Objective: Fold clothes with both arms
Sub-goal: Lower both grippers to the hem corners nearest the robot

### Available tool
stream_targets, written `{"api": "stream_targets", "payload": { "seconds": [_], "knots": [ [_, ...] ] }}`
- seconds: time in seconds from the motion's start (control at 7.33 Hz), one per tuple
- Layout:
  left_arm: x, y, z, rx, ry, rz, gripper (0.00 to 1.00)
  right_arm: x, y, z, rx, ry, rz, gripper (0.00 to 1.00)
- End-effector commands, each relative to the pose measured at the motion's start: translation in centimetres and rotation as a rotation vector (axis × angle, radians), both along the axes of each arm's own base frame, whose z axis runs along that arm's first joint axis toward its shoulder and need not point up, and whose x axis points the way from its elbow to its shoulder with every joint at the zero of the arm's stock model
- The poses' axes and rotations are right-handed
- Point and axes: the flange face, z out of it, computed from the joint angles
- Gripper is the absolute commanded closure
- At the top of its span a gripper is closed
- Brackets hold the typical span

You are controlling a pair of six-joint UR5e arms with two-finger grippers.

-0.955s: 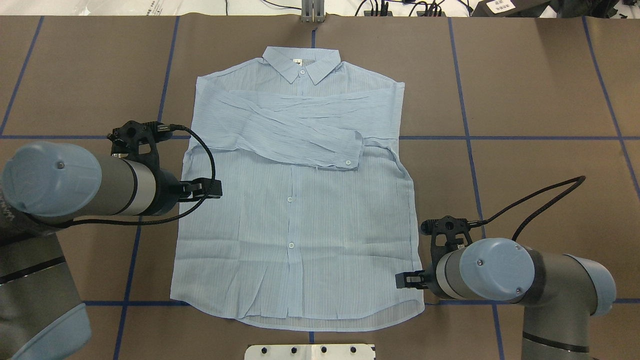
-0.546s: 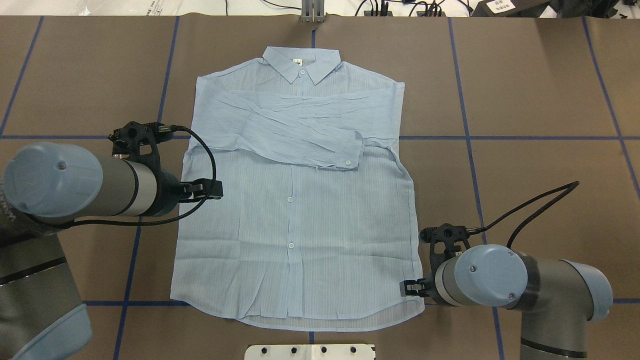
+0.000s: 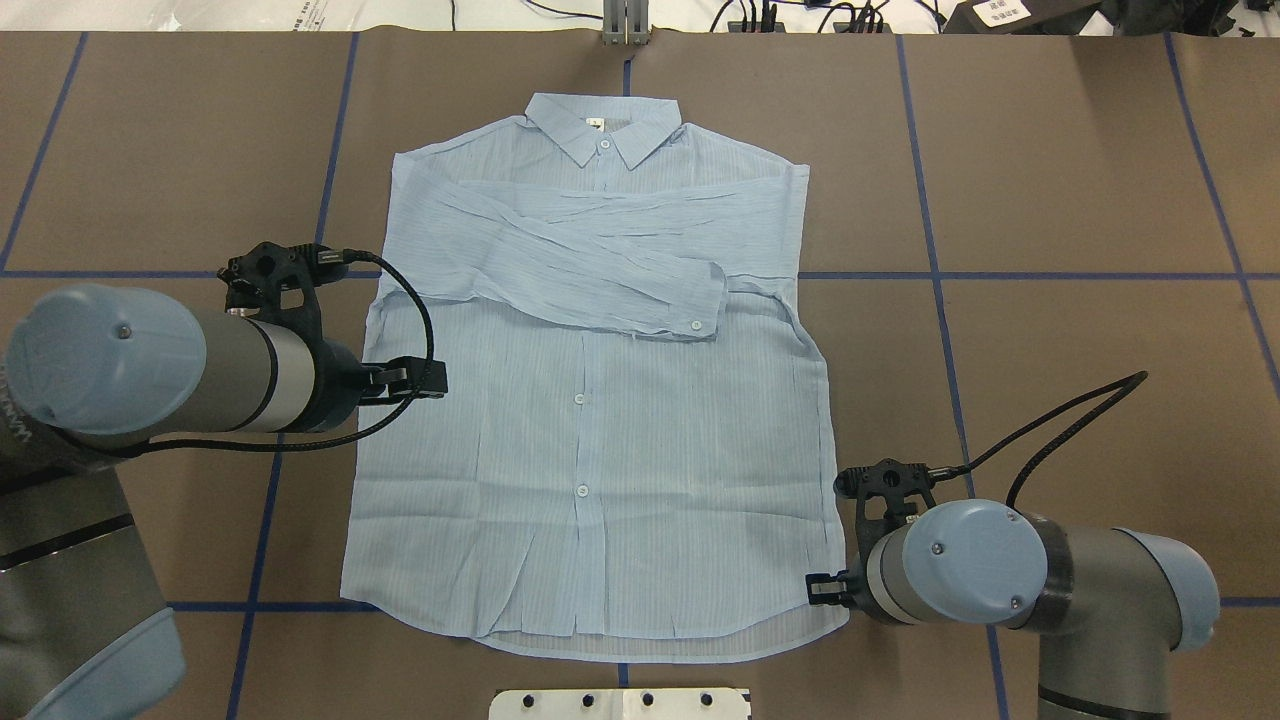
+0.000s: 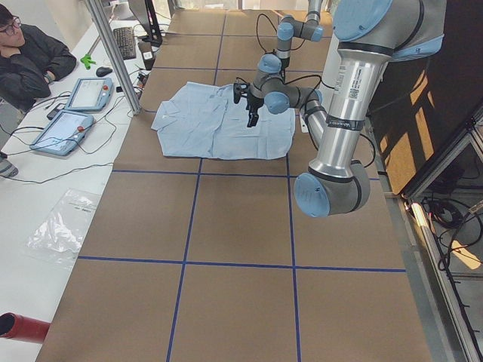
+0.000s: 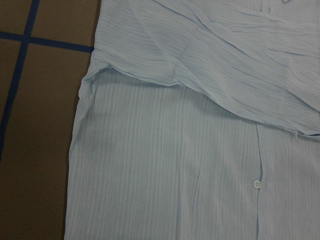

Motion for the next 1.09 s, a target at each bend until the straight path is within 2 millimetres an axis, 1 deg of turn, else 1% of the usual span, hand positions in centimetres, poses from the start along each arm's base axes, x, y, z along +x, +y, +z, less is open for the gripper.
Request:
{"api": "stream_targets", "payload": {
  "seconds": [0.0, 0.55, 0.82, 0.96],
  "knots": [
    [0.03, 0.04, -0.04, 0.001, 0.001, 0.001, 0.01, -0.15, 0.25, -0.04, -0.001, -0.001, -0.006, 0.61],
    [-0.02, -0.02, -0.02, 0.0, 0.0, 0.0, 0.01, -0.51, 0.58, -0.78, -0.016, -0.018, -0.025, 0.63],
    [0.04, 0.04, -0.02, -0.001, 0.0, 0.0, 0.01, -0.67, 0.87, -0.72, -0.017, -0.017, -0.032, 0.63],
    [0.05, 0.03, -0.09, 0.0, 0.002, 0.0, 0.01, -0.77, 1.01, -0.65, -0.017, -0.015, -0.035, 0.67]
  ]
}}
